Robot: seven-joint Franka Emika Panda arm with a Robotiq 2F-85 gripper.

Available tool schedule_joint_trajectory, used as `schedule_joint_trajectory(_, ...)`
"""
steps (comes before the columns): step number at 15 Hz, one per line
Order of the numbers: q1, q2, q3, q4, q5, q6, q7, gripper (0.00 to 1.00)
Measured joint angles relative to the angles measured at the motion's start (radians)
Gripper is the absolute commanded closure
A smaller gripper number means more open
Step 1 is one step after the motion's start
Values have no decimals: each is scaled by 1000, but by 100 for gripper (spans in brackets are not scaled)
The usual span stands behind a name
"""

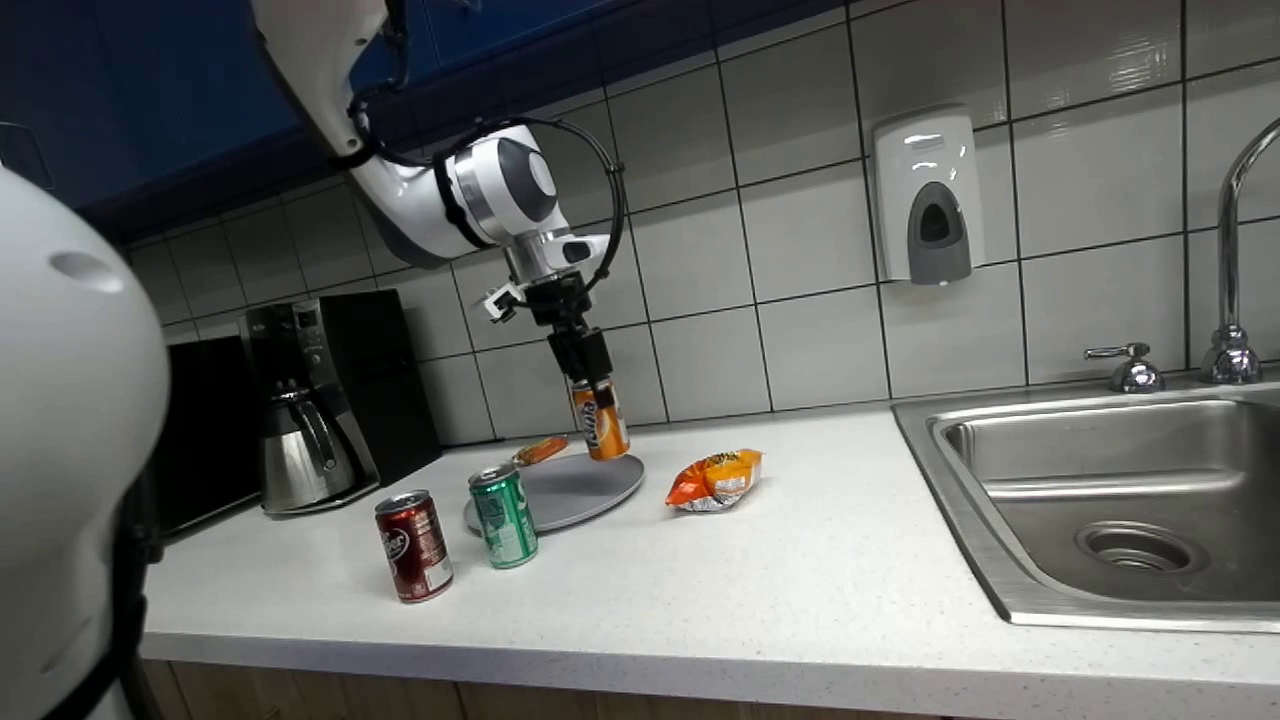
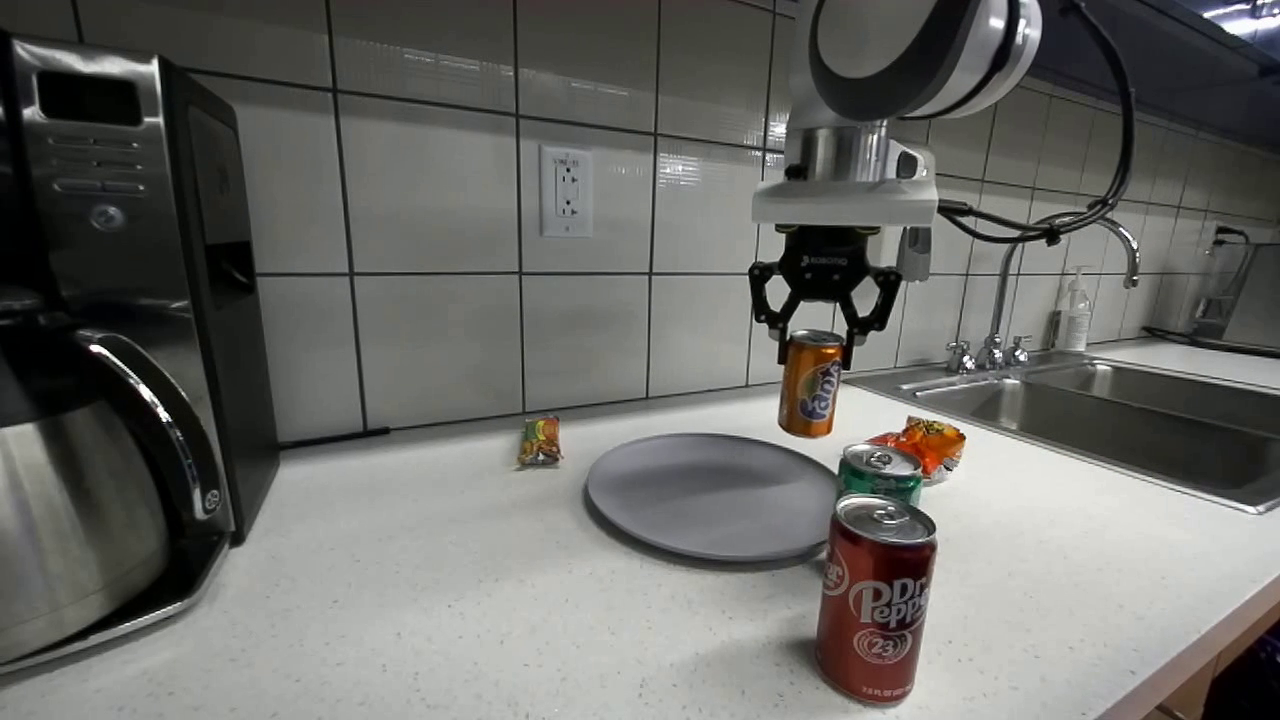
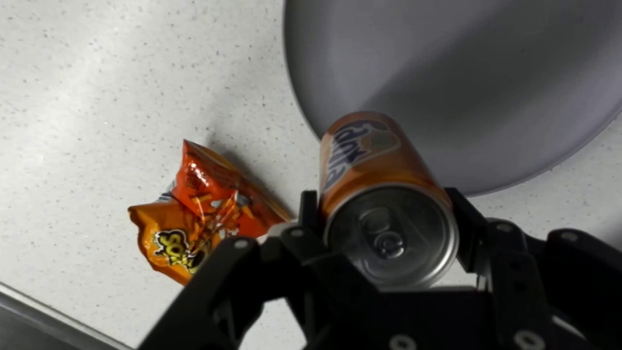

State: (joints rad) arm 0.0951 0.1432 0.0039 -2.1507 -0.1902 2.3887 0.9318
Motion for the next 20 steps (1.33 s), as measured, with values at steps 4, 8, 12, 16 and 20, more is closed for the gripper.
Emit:
schedule_joint_trajectory(4,30,53,2,64,0,-21,0,62)
schedule_joint_trajectory(8,48,111,3,126,0,-40,0,62)
schedule_joint_trajectory(12,59,162,3,179,0,-52,-1,62)
schedule_joint_trajectory(16,70,204,3,218,1,-58,-2,62)
schedule_joint_trajectory(20,73,233,2,240,7,-59,-3,62)
